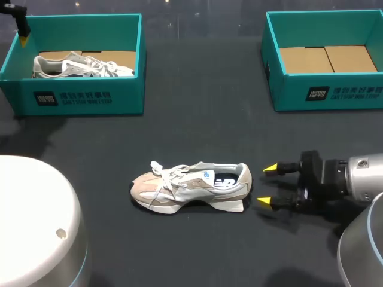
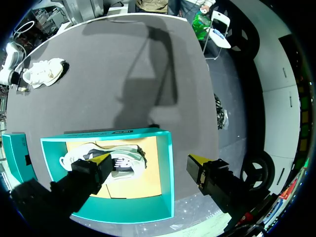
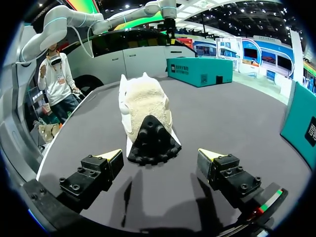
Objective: Take the shoe out of the shoebox, open the shoe tongue, remove and reinsert the insole, then place the shoe into the shoebox
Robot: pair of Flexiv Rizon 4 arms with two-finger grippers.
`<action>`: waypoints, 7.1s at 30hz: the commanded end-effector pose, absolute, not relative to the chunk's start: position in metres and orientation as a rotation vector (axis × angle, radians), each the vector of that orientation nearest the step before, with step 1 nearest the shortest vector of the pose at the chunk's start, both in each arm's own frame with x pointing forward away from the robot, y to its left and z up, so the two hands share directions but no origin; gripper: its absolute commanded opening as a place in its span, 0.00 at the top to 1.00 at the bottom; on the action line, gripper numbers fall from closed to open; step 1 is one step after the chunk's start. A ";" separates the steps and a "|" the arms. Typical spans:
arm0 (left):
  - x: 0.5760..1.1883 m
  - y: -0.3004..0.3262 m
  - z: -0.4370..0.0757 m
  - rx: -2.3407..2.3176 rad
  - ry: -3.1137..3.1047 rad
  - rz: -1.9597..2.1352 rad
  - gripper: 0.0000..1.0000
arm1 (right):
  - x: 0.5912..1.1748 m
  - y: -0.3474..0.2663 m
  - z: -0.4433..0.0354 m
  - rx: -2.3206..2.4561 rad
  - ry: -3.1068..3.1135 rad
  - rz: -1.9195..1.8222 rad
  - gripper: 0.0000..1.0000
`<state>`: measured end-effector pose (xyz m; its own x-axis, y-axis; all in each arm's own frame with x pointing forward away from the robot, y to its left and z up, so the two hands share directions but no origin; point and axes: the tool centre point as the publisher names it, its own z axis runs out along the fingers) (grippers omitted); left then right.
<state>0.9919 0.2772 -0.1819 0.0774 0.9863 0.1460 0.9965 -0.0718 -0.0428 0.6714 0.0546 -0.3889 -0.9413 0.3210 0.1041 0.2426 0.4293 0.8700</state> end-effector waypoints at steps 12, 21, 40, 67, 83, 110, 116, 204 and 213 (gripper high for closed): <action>0.990 0.278 -0.182 -2.207 -2.045 -0.122 0.00 | 0.673 0.076 -0.395 0.488 2.584 1.572 0.00; 0.990 0.278 -0.182 -2.207 -2.045 -0.122 0.00 | 0.675 0.084 -0.398 0.447 2.576 1.605 0.00; 0.990 0.278 -0.182 -2.207 -2.045 -0.122 0.00 | 0.682 0.095 -0.401 0.382 2.557 1.675 0.00; 0.990 0.278 -0.182 -2.207 -2.045 -0.122 0.00 | 0.689 0.112 -0.404 0.264 2.511 1.797 0.00; 0.990 0.278 -0.182 -2.207 -2.045 -0.122 0.00 | 0.685 0.110 -0.391 0.226 2.516 1.765 0.00; 0.990 0.278 -0.182 -2.207 -2.045 -0.122 0.00 | 0.692 0.136 -0.403 0.115 2.571 1.842 0.00; 0.990 0.278 -0.182 -2.207 -2.045 -0.122 0.00 | 0.690 0.141 -0.403 0.108 2.565 1.853 0.00; 0.827 0.127 -0.170 0.288 -3.094 -0.109 0.00 | 0.687 0.152 -0.406 0.011 2.533 1.859 1.00; 0.805 0.112 -0.170 0.513 -3.052 -0.109 0.00 | 0.687 0.152 -0.406 0.011 2.533 1.859 1.00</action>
<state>0.8228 0.1217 -0.1692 -0.9906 0.0276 0.1337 0.0310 0.9993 0.0229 0.6863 0.1496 -0.4042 -1.0000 0.0045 0.0055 0.0066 0.2982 0.9545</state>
